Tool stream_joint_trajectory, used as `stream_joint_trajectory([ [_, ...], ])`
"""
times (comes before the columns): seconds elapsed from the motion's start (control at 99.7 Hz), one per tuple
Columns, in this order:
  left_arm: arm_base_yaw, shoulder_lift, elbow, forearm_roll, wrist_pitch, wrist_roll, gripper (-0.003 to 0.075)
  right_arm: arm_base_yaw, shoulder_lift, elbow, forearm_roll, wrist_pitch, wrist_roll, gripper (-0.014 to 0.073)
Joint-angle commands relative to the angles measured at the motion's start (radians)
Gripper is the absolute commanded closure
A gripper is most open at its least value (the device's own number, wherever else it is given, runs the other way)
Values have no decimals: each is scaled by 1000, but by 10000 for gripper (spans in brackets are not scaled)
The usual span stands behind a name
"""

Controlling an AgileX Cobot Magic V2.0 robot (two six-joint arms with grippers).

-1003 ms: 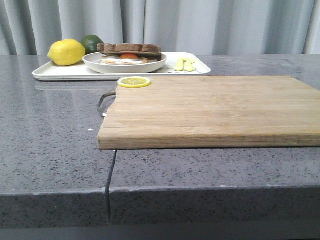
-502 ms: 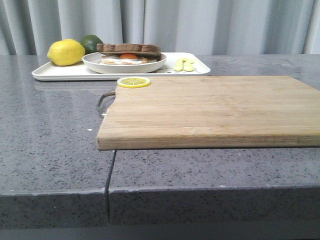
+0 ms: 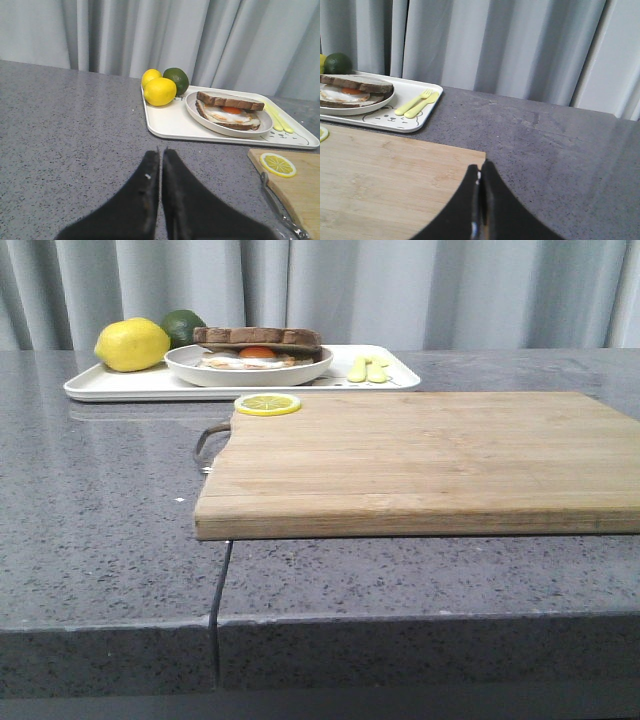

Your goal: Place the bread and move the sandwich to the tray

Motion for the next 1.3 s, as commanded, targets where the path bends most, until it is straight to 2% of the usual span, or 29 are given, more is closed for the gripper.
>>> stream_joint_trajectory([
  [0.0, -9, 7, -27, -4, -75, 0, 739, -8, 5, -25, -8, -74, 0, 661],
  [0.331, -9, 7, -27, -4, -75, 0, 739, -8, 5, -25, -8, -74, 0, 661],
  [0.421, -9, 7, -19, 37, -93, 0, 739, -8, 5, -25, -8, -74, 0, 661],
  [0.602, -7, 1, 90, 85, -102, 0, 739, -8, 5, -25, -8, -74, 0, 661],
  [0.873, -7, -130, 309, 162, -240, 0, 739, -8, 5, -25, -8, -74, 0, 661],
  [1.043, -7, -235, 371, 234, -243, 0, 739, -8, 5, -25, -8, -74, 0, 661],
  [1.294, -5, -319, 408, 244, -223, 0, 739, -8, 5, -25, -8, -74, 0, 661],
])
